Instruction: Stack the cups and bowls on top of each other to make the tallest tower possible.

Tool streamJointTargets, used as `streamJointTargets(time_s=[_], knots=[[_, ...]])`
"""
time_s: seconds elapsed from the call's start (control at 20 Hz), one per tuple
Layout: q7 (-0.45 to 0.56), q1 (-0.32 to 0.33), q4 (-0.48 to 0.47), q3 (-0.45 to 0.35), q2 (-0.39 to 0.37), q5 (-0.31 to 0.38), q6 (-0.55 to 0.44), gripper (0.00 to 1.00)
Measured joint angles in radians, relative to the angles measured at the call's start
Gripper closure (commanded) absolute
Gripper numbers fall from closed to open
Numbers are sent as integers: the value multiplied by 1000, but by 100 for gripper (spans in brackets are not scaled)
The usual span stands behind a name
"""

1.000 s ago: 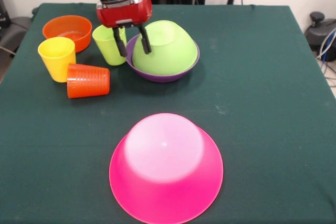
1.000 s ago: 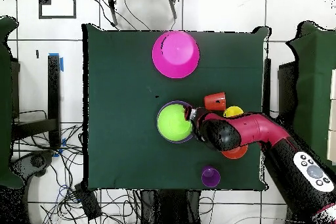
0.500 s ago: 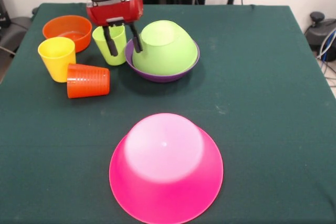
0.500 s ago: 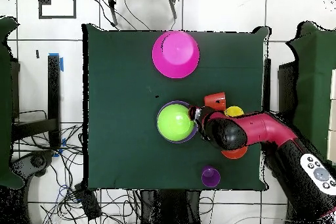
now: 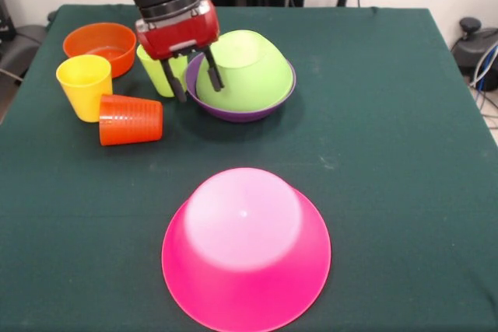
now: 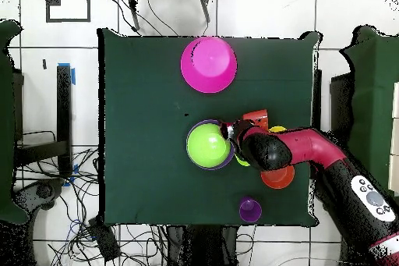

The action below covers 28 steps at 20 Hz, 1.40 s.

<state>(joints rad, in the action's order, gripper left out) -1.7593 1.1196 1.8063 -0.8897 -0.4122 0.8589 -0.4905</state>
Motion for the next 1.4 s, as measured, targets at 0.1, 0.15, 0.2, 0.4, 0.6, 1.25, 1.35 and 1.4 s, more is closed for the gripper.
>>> streamJointTargets(time_s=[0.1, 0.15, 0.2, 0.4, 0.6, 1.25, 1.35, 1.4], knots=[[28, -1, -3, 0, 12, 0, 0, 0], [43, -2, -5, 0, 21, 0, 0, 0], [47, -3, -6, 0, 24, 0, 0, 0], [51, -10, -12, 0, 40, 0, 0, 0], [51, -13, -14, 0, 43, 0, 0, 0], [51, -13, -26, 3, 42, 6, 0, 0], [51, -13, -31, 4, 42, 11, 0, 0], [51, -14, -34, 5, 42, 15, 0, 0]])
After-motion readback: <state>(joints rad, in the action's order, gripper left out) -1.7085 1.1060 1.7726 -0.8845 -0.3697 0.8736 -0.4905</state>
